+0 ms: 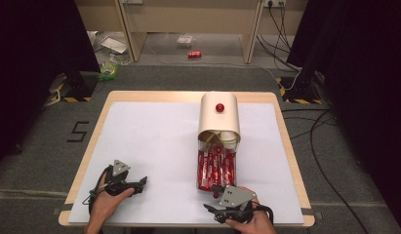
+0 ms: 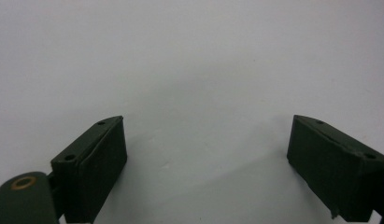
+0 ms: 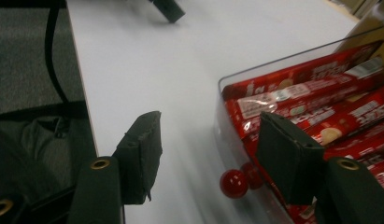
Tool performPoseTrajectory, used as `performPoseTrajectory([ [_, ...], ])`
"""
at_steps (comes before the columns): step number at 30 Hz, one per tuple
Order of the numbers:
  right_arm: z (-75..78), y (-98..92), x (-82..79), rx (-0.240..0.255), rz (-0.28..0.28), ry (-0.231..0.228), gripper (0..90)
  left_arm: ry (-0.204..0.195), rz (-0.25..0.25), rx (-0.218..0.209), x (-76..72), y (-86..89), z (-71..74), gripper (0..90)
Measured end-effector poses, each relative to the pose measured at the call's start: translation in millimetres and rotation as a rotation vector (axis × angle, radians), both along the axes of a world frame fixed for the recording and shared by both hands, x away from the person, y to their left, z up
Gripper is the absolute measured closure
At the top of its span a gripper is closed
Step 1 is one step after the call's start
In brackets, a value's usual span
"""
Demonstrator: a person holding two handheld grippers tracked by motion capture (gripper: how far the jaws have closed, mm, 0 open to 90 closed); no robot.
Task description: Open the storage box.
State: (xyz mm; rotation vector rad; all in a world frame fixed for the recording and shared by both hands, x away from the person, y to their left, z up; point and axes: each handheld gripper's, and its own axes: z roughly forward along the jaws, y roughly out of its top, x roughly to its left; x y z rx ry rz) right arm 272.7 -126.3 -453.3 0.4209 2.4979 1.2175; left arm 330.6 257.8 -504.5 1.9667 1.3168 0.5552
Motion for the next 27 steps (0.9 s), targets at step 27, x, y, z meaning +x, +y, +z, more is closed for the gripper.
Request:
performPoseTrajectory([
  [27,18.2,-15.8,27.7,0.182,-0.310,0.010,26.0,0.001,0.000,0.001,0.1,-0.1,0.0,11.0],
])
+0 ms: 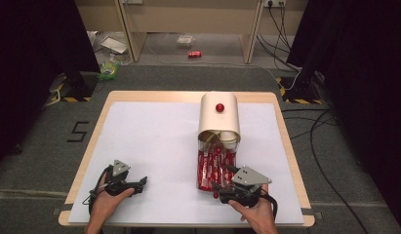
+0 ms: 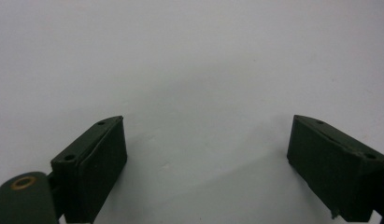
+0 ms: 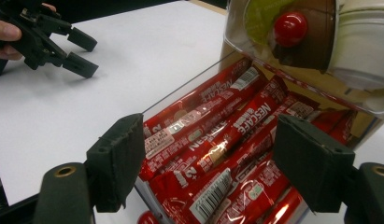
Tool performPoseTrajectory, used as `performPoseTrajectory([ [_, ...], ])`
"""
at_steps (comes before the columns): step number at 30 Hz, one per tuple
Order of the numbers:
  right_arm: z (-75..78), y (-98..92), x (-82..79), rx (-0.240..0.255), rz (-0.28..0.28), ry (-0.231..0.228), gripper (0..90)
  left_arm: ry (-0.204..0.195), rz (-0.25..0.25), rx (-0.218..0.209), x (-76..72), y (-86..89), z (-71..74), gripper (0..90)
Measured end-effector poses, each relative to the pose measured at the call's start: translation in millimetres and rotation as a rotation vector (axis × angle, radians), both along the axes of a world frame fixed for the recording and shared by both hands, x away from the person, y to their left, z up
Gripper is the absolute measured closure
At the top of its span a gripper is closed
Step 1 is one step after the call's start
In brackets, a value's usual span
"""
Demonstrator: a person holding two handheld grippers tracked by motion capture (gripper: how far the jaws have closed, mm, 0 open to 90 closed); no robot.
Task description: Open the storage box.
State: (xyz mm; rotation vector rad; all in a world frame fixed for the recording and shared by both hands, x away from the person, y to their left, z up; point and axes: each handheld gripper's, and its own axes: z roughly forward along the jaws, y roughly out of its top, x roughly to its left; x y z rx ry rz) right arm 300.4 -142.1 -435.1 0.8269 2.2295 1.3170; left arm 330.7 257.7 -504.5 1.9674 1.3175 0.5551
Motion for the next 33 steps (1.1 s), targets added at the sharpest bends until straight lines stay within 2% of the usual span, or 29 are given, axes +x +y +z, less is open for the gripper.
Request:
performPoseTrajectory([
  [1,0.2,0.4,1.0,-0.001,0.002,0.000,26.3,0.000,0.000,0.000,0.0,0.0,0.0,11.0],
  [4,0.6,3.0,4.6,-0.009,0.007,0.003,34.7,-0.001,0.001,-0.002,0.1,-0.1,-0.1,11.0],
  [8,0.2,4.9,10.9,-0.035,-0.025,0.022,41.1,-0.001,0.001,-0.002,0.1,-0.1,-0.1,11.0],
  [13,-1.2,2.5,17.7,-0.043,-0.054,0.035,46.1,0.000,0.000,0.000,0.2,0.0,0.0,10.9],
  [25,-2.8,3.5,28.0,-0.080,-0.083,0.052,51.7,0.000,0.000,0.000,0.2,-0.1,-0.1,10.9],
  [33,-4.2,7.0,32.9,-0.089,-0.092,0.063,52.4,0.000,0.000,-0.002,0.3,0.1,-0.1,10.9],
])
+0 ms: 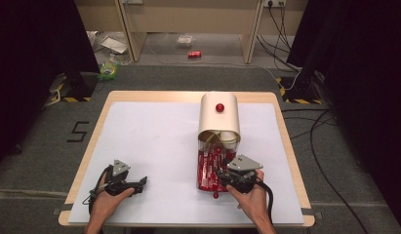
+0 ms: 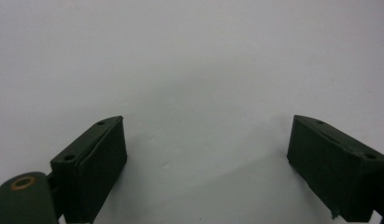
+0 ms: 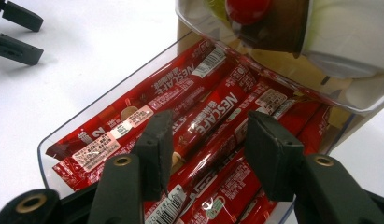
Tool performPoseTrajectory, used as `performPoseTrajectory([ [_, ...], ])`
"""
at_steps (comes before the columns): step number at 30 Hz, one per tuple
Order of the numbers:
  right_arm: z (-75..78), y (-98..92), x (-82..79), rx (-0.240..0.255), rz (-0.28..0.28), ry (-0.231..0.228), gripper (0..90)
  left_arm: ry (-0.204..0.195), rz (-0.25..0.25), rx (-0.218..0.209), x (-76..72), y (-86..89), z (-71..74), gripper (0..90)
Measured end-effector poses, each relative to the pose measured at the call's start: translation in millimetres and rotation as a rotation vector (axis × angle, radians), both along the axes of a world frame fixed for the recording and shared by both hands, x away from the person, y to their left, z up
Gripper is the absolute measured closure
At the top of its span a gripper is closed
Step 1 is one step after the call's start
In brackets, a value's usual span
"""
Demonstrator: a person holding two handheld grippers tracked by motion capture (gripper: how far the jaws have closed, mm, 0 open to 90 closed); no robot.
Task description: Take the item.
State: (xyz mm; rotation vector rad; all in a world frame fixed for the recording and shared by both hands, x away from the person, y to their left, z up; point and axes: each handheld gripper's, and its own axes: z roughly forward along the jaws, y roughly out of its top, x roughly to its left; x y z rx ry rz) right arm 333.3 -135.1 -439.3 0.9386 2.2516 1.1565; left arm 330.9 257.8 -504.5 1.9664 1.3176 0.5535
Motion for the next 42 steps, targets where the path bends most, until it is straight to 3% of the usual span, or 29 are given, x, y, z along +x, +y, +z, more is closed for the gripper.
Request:
performPoseTrajectory([
  [15,-4.5,8.8,3.9,-0.039,-0.011,0.034,53.8,0.000,0.000,-0.002,-0.1,0.1,0.0,11.0],
  [19,-4.6,14.5,2.6,-0.077,-0.022,0.024,53.8,0.000,0.000,-0.002,-0.1,0.1,0.0,11.0],
  [30,-9.5,21.6,6.5,-0.083,-0.060,0.027,54.1,0.000,0.001,-0.002,0.0,0.1,0.0,11.0],
  [37,-9.4,19.5,5.4,-0.046,-0.069,0.044,55.5,0.000,0.001,-0.004,-0.1,0.4,0.0,11.1],
  [38,-8.6,17.2,4.5,-0.020,-0.072,0.055,56.4,0.000,0.000,-0.004,-0.1,0.5,0.0,11.1],
  [42,-6.3,12.2,1.8,-0.020,-0.076,0.055,59.0,0.000,0.000,-0.006,0.0,0.6,0.0,11.1],
])
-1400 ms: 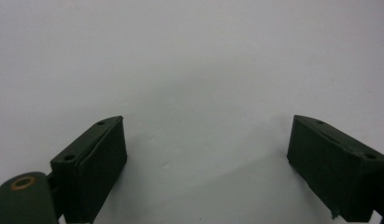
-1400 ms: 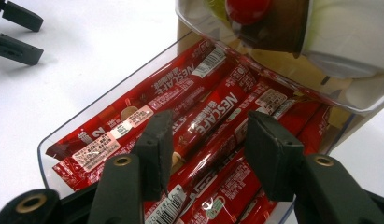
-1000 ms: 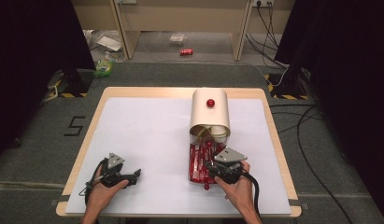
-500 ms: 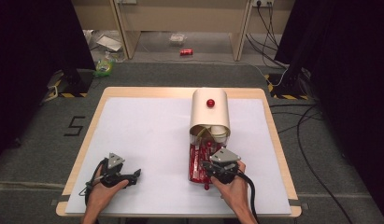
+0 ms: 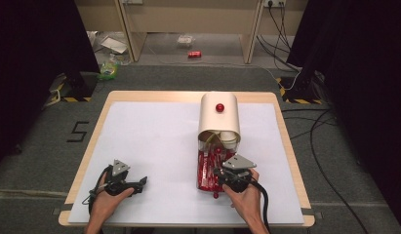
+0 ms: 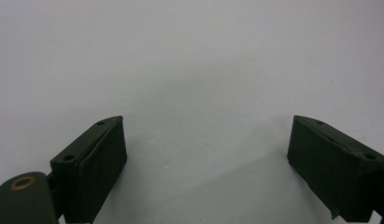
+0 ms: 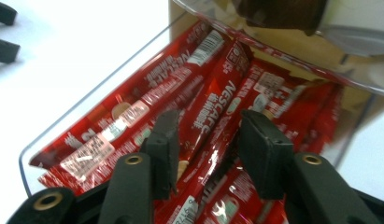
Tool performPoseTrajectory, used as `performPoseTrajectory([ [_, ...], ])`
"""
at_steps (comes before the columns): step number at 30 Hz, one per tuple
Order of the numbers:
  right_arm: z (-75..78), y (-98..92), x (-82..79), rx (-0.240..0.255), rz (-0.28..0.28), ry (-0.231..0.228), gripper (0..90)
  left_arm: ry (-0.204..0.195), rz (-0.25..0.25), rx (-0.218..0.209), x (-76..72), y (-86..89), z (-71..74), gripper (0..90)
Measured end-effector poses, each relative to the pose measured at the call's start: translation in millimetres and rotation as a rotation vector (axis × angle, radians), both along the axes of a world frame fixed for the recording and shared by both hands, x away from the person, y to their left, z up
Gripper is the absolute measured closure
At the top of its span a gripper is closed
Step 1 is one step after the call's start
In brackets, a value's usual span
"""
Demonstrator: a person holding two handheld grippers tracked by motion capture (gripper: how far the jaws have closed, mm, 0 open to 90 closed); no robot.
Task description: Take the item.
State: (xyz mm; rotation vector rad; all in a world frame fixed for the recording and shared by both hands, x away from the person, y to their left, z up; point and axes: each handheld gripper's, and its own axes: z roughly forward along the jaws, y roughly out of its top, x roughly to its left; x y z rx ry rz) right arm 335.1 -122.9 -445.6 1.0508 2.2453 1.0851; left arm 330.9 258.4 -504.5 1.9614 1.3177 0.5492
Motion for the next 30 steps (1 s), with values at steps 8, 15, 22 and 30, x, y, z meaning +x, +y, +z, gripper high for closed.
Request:
performPoseTrajectory([
  [8,-0.2,-5.4,-0.8,-0.046,-0.014,-0.014,65.9,0.000,0.000,0.002,-0.1,-0.1,0.0,11.0],
  [15,-6.5,6.2,1.1,-0.076,-0.004,-0.020,66.2,0.000,0.000,0.002,-0.1,-0.3,0.0,11.0],
  [22,-5.4,0.5,2.0,-0.031,-0.002,-0.023,77.7,0.001,-0.001,-0.002,0.1,0.2,0.0,10.9],
  [30,0.8,-7.0,3.4,0.011,0.023,-0.033,85.1,0.001,0.000,-0.001,0.0,0.0,0.0,10.9],
])
